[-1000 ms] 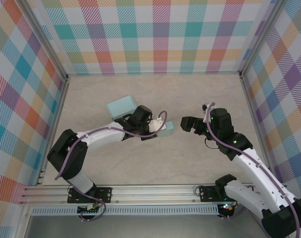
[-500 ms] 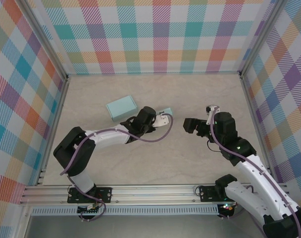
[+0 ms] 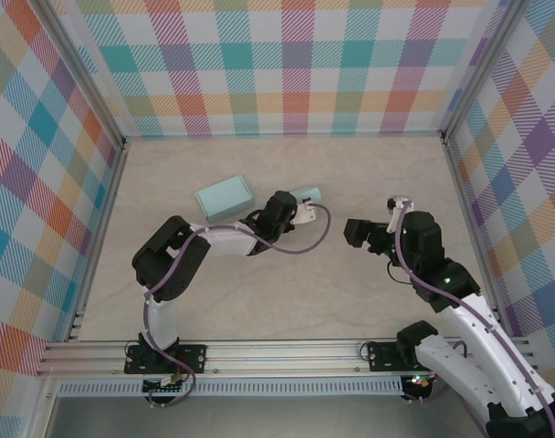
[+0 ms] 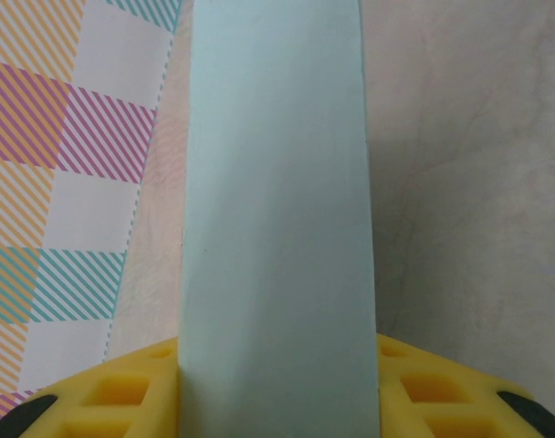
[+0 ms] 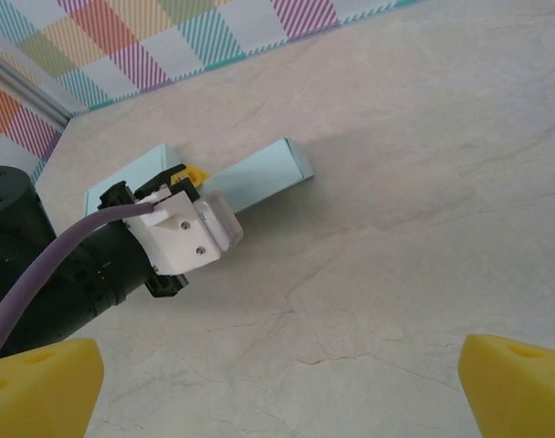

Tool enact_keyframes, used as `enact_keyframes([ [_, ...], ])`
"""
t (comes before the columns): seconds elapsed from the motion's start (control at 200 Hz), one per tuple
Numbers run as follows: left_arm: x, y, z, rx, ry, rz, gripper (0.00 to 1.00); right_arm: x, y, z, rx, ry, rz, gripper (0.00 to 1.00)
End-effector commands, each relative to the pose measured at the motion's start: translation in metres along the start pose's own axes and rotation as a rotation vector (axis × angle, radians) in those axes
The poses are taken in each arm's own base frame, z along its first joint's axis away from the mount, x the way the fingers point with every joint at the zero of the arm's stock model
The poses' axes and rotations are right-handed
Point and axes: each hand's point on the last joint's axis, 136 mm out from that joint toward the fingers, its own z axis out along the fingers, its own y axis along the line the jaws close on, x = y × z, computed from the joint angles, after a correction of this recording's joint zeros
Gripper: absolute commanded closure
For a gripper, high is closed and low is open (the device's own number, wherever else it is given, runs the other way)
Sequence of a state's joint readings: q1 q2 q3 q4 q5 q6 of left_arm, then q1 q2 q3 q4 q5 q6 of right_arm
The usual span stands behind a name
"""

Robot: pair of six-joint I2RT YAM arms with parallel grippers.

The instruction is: Fold the paper box

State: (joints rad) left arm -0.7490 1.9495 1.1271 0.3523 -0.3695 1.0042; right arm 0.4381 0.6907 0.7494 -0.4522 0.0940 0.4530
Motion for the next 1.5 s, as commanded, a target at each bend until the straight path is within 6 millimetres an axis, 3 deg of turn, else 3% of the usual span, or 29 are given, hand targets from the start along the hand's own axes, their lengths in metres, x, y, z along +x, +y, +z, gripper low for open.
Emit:
enact_keyframes([
  [0.0,-0.007,0.006,0.011,-0.016,-0.025,0.023,0.62,-0.004,-0.005,-0.008,0.023,-0.032,-0.022,0.00],
  [0.255,0.008,-0.009,0.033,0.041,0.005,0.077,0.56,-0.004,-0.009,-0.022,0.043,-0.042,-0.025,0.00],
  [0.365,0.011,-0.016,0.038,0.058,0.016,0.100,0.47,-0.005,-0.011,-0.029,0.048,-0.059,-0.024,0.00],
  [0.694,0.019,-0.026,0.042,0.082,0.042,0.087,0.40,-0.003,-0.014,-0.033,0.055,-0.066,-0.020,0.00],
  [0.974,0.020,-0.023,0.037,0.077,0.043,0.068,0.07,-0.003,-0.013,-0.032,0.051,-0.066,-0.017,0.00],
  [1.004,0.019,-0.022,0.035,0.076,0.038,0.067,0.00,-0.002,-0.014,-0.031,0.053,-0.065,-0.017,0.00],
  [1.239,0.012,-0.027,0.014,0.127,-0.017,0.048,0.00,-0.003,-0.014,-0.030,0.055,-0.065,-0.015,0.00],
  [1.494,-0.005,-0.031,-0.038,0.284,-0.116,-0.035,0.00,-0.004,-0.011,-0.026,0.046,-0.057,-0.011,0.00],
])
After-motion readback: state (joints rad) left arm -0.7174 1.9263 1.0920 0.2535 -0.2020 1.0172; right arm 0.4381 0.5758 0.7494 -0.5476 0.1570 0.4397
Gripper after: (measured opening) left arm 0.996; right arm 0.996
